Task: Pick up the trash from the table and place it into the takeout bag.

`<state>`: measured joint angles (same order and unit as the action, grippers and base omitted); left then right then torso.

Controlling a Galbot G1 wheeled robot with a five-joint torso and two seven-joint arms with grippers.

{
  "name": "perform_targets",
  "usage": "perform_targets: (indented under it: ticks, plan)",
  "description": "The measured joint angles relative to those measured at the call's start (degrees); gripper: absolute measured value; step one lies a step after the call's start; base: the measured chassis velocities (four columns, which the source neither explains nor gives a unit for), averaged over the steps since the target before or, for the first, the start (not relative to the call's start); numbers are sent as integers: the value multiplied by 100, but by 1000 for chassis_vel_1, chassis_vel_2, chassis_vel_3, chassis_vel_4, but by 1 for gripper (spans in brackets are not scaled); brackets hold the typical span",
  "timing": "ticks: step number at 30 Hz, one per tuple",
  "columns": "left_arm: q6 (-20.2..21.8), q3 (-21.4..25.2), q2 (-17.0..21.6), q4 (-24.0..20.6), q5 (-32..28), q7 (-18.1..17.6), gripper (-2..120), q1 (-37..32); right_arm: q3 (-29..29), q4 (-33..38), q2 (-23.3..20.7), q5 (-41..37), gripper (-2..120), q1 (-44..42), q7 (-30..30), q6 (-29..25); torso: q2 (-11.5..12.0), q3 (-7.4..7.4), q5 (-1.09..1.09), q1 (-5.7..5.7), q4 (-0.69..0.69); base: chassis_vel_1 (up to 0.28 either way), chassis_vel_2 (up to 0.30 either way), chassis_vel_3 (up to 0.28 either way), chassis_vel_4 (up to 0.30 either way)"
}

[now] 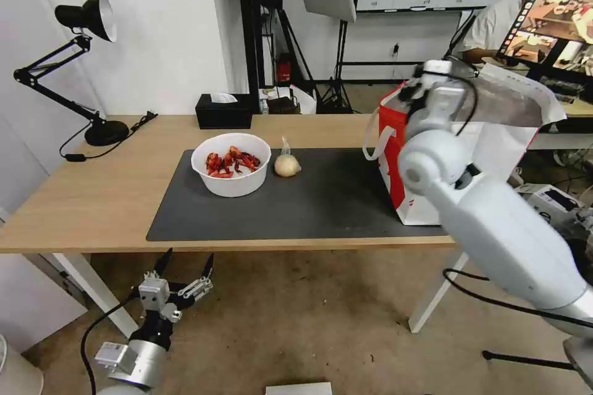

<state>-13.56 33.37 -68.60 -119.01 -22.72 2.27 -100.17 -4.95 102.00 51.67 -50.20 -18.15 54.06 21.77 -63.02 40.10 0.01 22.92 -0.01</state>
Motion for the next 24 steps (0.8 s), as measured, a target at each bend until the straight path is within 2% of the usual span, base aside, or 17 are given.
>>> perform_targets:
  ticks: [9, 13, 14, 17, 18, 21, 24]
  plan:
    - [-1, 57, 13, -101, -76, -1, 100, -58, 25, 136, -114, -223, 0, -73, 93, 199, 0, 0, -1, 0, 1, 0, 0, 0, 0]
    - [4, 70, -26, -152, -70, 0, 100, -128, 34, 181, -113, -282, 16, -152, 43, 230, 0, 0, -1, 0, 1, 0, 0, 0, 0]
    - [4, 70, -26, -152, -70, 0, 100, -128, 34, 181, -113, -282, 16, -152, 43, 230, 0, 0, -1, 0, 1, 0, 0, 0, 0]
    - [5, 104, -40, -191, -66, 2, 100, -174, 48, 238, -127, -325, 30, -197, 23, 251, 0, 0, -1, 0, 1, 0, 0, 0, 0]
    - [5, 104, -40, -191, -66, 2, 100, -174, 48, 238, -127, -325, 30, -197, 23, 251, 0, 0, -1, 0, 1, 0, 0, 0, 0]
    - [8, 127, -45, -256, -78, 2, 100, -187, 56, 273, -149, -327, 46, -215, 11, 260, 0, 0, -1, 0, 1, 0, 0, 0, 0]
    - [9, 132, -48, -275, -80, 2, 100, -190, 63, 292, -164, -329, 50, -227, -1, 261, 0, 0, -1, 0, 1, 0, 0, 0, 0]
